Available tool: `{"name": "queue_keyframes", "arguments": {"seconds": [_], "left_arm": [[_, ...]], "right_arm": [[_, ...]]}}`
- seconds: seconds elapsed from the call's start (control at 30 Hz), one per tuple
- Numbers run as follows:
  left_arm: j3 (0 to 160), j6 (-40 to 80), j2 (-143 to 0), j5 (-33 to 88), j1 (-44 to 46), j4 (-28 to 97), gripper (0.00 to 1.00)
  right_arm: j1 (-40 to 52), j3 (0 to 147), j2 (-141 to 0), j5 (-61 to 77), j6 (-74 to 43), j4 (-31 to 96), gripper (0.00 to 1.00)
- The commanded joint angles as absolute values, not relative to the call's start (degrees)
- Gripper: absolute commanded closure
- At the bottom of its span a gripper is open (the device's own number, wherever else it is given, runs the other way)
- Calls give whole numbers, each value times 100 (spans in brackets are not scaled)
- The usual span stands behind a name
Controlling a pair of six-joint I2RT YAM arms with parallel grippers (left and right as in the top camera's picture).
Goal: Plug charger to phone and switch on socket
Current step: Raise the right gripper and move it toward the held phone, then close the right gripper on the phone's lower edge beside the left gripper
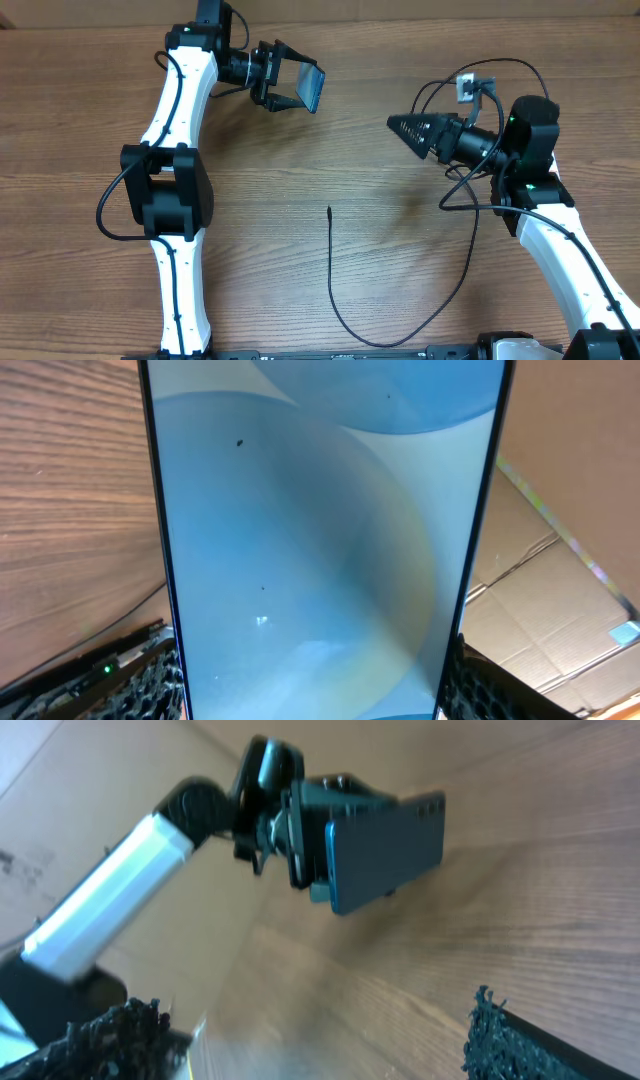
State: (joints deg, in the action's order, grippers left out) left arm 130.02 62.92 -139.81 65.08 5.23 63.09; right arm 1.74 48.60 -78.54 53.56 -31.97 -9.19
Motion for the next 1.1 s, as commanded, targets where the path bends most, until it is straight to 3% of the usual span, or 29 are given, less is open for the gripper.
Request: {"name": "queue_keyframes", "arguments": {"seconds": [0.0, 0.4, 1.07], "left_arm": [[13203, 6351, -13970, 6630, 642, 6222, 96], [13203, 6425, -13970, 6285, 663, 6204, 96], [13205, 6493, -13970, 5885, 718, 6189, 96]], "right_arm": [[290, 5089, -8001, 5039, -3964, -1288, 0], [650, 5800, -9052, 5046, -3942, -1251, 0], [1291, 5826, -9177, 3601, -3249, -187, 0]]}}
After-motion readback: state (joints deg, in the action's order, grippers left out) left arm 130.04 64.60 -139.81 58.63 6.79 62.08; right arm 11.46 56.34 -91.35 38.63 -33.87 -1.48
